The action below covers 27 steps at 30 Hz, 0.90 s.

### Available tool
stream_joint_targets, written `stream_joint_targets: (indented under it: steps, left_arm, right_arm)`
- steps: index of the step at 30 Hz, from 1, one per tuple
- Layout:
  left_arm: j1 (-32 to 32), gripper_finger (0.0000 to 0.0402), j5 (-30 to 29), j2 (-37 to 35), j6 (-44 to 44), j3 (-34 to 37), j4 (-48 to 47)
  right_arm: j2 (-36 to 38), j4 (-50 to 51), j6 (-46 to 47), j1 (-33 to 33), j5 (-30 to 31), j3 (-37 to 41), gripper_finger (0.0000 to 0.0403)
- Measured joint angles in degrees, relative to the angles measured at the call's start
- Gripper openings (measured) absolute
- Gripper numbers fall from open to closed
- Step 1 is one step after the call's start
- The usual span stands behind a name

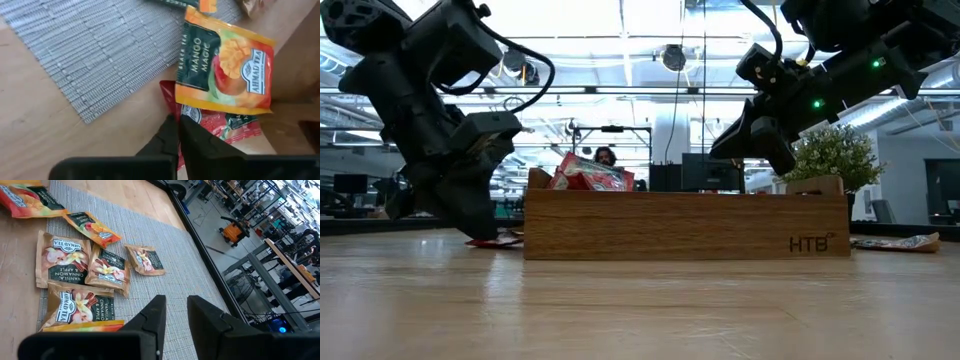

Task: Pick & Place Tea
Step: Put the red tea bag into the left section of the wooden organizer

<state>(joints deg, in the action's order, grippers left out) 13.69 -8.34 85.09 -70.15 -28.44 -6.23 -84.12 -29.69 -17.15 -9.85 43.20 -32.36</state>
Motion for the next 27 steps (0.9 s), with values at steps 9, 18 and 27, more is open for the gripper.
stream_joint_targets:
  steps: [9,18,27]
  left_arm:
    - [3.1,0.0003,-4.91,-6.35,5.32,-12.53,-24.87]
    - [4.24,0.0002,-13.67,-4.98,12.75,-29.23,-44.29]
    - [3.61,0.0001,-24.42,2.07,34.37,-34.95,-42.06]
  right_arm:
    - [0.02,0.04,0.0,0.0,0.02,0.0,0.007]
    - [0.02,-0.04,0.0,0.09,0.04,0.0,0.007]
    - [0.02,-0.04,0.0,0.15,0.09,0.0,0.007]
